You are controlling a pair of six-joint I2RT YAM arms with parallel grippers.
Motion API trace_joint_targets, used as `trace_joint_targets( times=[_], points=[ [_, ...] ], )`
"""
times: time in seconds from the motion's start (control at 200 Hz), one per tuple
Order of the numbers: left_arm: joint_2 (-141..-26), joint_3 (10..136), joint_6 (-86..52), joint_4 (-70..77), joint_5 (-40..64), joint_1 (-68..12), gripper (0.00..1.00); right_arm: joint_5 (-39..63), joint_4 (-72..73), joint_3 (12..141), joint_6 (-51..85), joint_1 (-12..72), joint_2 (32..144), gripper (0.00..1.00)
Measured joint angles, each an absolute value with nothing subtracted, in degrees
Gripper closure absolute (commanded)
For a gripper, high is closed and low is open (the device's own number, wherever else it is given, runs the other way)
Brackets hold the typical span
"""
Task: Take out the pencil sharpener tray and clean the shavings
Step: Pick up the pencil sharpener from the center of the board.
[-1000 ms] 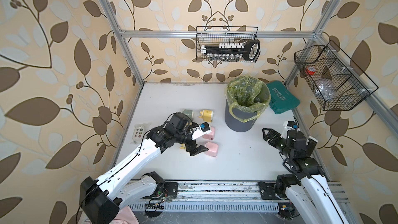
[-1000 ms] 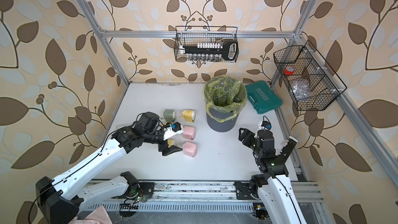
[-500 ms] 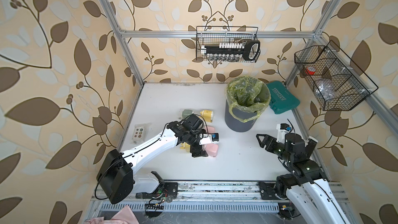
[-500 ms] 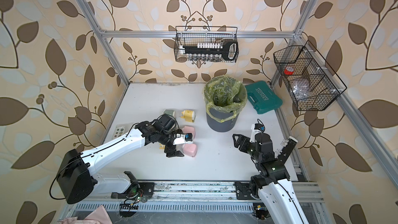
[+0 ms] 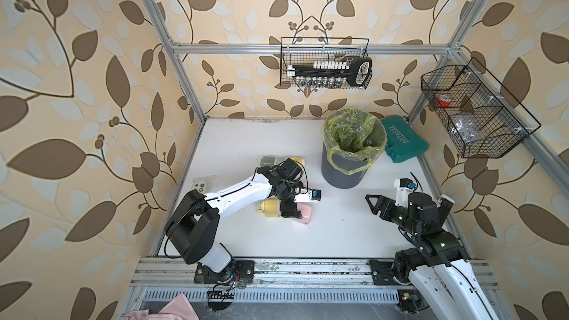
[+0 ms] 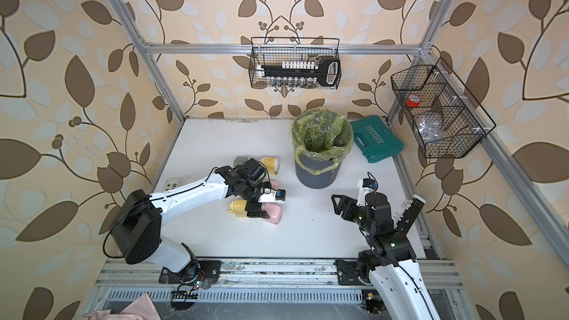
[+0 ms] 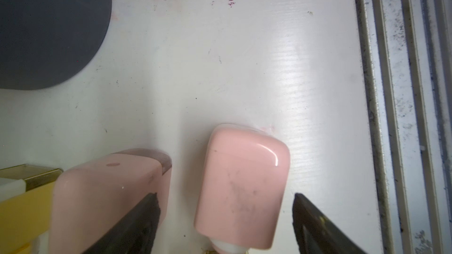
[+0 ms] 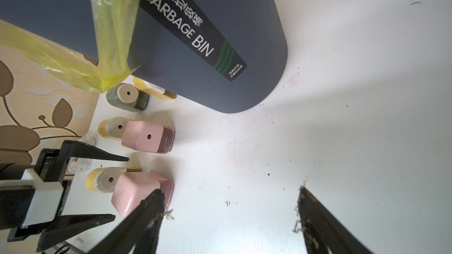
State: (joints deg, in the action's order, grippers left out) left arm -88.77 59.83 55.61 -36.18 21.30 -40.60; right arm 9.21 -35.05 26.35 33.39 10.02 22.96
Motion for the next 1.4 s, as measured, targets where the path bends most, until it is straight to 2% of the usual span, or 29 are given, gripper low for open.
trace_joint_targets(
  times=[0.57, 0.91, 1.135, 1.2, 1.28, 1.4],
  points=[
    [-93.9, 59.8, 57.1, -36.6, 19.8, -43.2, 0.21, 9.7, -35.9, 26.3, 33.4, 10.0, 25.2, 0.16],
    [-96.4, 59.6, 56.6, -35.7, 18.3, -43.7, 0.33, 9.7, -35.9, 26.3, 33.4, 10.0, 25.5, 0.16],
    [-97.4, 59.6, 56.1, -34.9, 17.2, -44.5, 0.51, 9.7, -35.9, 26.3, 33.4, 10.0, 25.6, 0.16],
    [-97.4, 59.6, 55.9, -34.8, 16.8, -44.7, 0.65, 9.7, -36.0, 26.3, 33.4, 10.1, 25.7, 0.16],
    [-97.4, 59.6, 55.4, -34.8, 16.6, -44.8, 0.77, 9.7, -36.0, 26.3, 33.4, 10.1, 26.0, 0.18],
    [-97.1, 59.6, 54.6, -34.7, 15.4, -45.5, 1.0, 9.3, -36.2, 26.5, 33.7, 10.4, 28.3, 0.16]
  ],
)
